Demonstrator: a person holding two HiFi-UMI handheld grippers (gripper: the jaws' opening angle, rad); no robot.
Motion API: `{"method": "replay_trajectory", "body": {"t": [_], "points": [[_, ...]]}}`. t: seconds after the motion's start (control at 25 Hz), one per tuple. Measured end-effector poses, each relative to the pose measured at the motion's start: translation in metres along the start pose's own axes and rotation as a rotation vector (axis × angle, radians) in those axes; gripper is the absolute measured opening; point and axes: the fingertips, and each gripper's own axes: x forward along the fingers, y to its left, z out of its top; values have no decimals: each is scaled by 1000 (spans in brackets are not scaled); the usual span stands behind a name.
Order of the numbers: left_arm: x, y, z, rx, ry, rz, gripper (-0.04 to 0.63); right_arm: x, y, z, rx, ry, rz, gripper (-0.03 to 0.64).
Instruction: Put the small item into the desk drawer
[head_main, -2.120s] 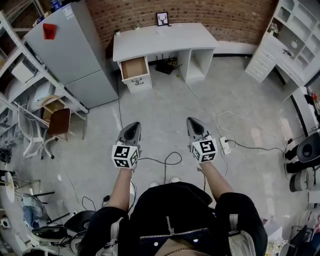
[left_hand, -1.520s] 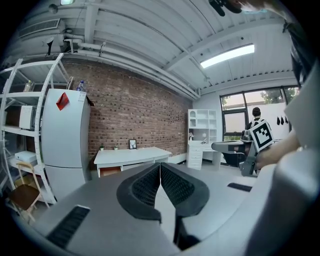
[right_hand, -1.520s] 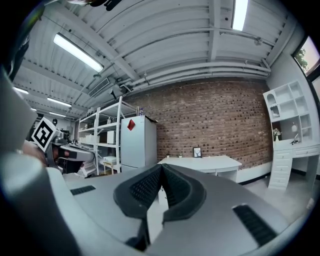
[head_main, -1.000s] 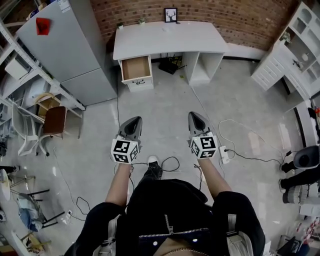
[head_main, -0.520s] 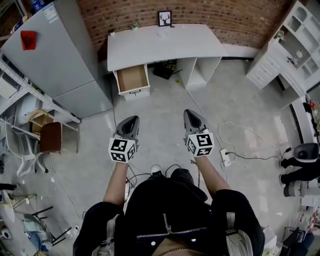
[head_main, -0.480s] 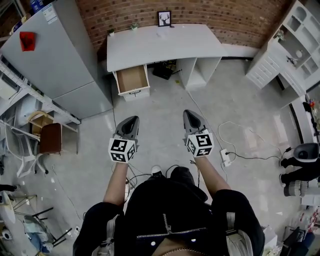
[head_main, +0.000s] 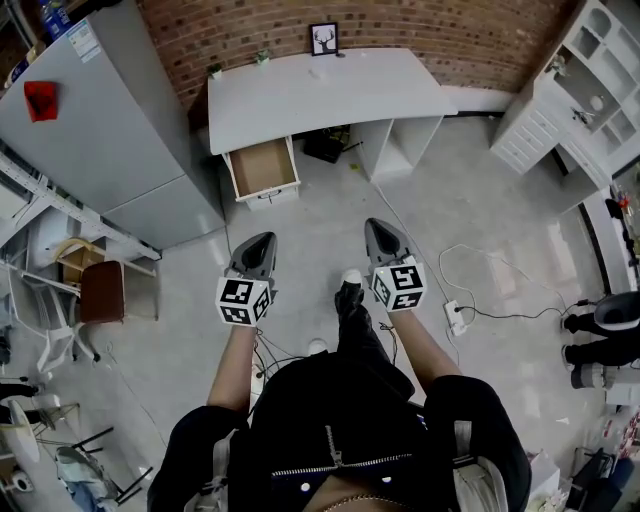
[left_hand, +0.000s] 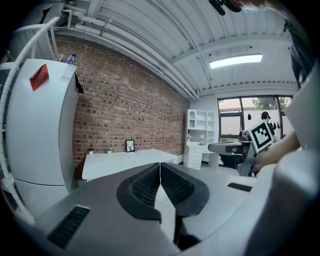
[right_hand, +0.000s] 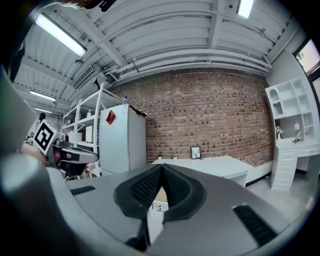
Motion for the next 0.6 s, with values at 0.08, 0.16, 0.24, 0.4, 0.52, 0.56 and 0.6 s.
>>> {"method": "replay_trajectory", "body": {"t": [0.08, 0.16, 0.24, 0.4, 0.52, 0.56, 0.6], "points": [[9, 8, -1, -6, 5, 7, 21, 12, -4, 1, 2, -1, 4, 6], [19, 16, 0, -9, 10, 13, 21, 27, -11, 4, 6, -5, 8, 6], [32, 26, 3, -7, 13, 21, 21, 46, -17, 7, 12, -12, 15, 6], [65, 45, 6, -9, 14, 44, 21, 86, -36, 5, 21, -4, 34, 6], [97, 59, 12, -12, 15, 57, 21, 120, -57, 9, 30, -6, 41, 6], [109, 65, 16, -9, 13, 62, 21, 133, -65, 12, 31, -9, 45, 6], [121, 70, 19, -7, 10, 69, 21, 146, -73, 14, 31, -9, 50, 6]]}}
